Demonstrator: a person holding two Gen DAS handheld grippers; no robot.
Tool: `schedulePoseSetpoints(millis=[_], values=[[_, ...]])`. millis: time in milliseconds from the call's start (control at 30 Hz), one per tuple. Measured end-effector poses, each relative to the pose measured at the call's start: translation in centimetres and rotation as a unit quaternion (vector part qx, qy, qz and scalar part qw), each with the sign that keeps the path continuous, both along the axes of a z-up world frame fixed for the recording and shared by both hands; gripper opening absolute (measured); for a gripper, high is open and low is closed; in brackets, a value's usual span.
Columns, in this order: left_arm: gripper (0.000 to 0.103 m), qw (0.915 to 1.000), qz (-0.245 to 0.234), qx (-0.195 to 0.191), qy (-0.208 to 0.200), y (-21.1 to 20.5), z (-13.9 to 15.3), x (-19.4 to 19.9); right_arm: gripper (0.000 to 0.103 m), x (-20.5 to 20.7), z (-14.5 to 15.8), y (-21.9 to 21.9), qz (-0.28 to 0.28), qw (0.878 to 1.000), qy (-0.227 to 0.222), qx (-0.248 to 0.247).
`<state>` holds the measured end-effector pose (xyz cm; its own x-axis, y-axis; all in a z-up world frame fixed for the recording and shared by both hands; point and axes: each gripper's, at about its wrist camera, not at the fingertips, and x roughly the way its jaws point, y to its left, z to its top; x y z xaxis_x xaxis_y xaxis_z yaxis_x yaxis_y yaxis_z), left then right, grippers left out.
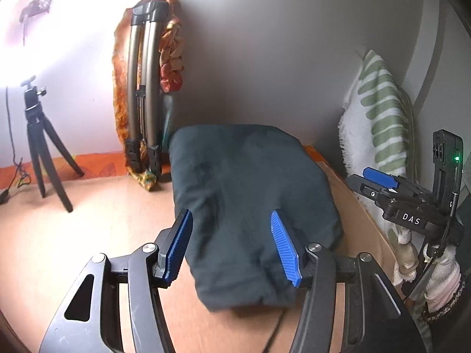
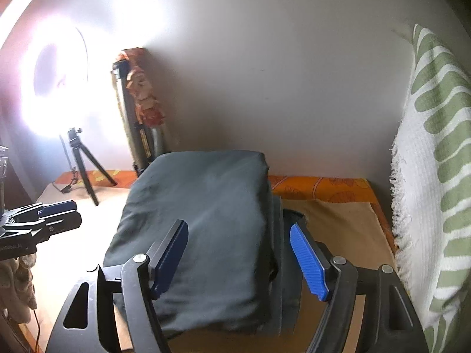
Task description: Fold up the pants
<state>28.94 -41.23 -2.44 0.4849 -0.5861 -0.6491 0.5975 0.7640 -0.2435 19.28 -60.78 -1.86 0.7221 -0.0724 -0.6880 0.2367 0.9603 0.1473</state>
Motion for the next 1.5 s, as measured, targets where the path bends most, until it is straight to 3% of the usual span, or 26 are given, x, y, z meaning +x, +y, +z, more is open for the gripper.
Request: schedulePoseSetpoints(millis=[267, 700, 833, 933, 1500], values=[[0.065, 0.9999, 0.001, 0.000, -0.017, 1.9, 1.0, -4.0, 0.081, -3.7, 0.6, 2.8, -0.006, 1.000, -0.009, -0.007], [0.067, 0.9992, 0.008, -0.002, -0.039, 4.2, 0.6, -8.4, 0.087, -7.9, 0.5, 6.1, -0.026, 0.999, -0.023, -0.028], [0.068, 0.9987, 0.007, 0.004, -0.050, 4.3, 0.5, -9.4, 0.091, -8.5, 0.3, 6.5, -0.032, 0.999, -0.028, -0.030], [0.078, 0.9985, 0.016, 0.009, -0.052, 4.4, 0.4, -9.9, 0.091, -8.7, 0.1, 6.9, -0.032, 0.998, -0.025, -0.040], [0.079, 0.9967, 0.056, 0.030, -0.052, 5.5, -0.4, -11.1, 0.093, -9.3, -0.2, 8.0, -0.031, 0.998, -0.031, -0.046]])
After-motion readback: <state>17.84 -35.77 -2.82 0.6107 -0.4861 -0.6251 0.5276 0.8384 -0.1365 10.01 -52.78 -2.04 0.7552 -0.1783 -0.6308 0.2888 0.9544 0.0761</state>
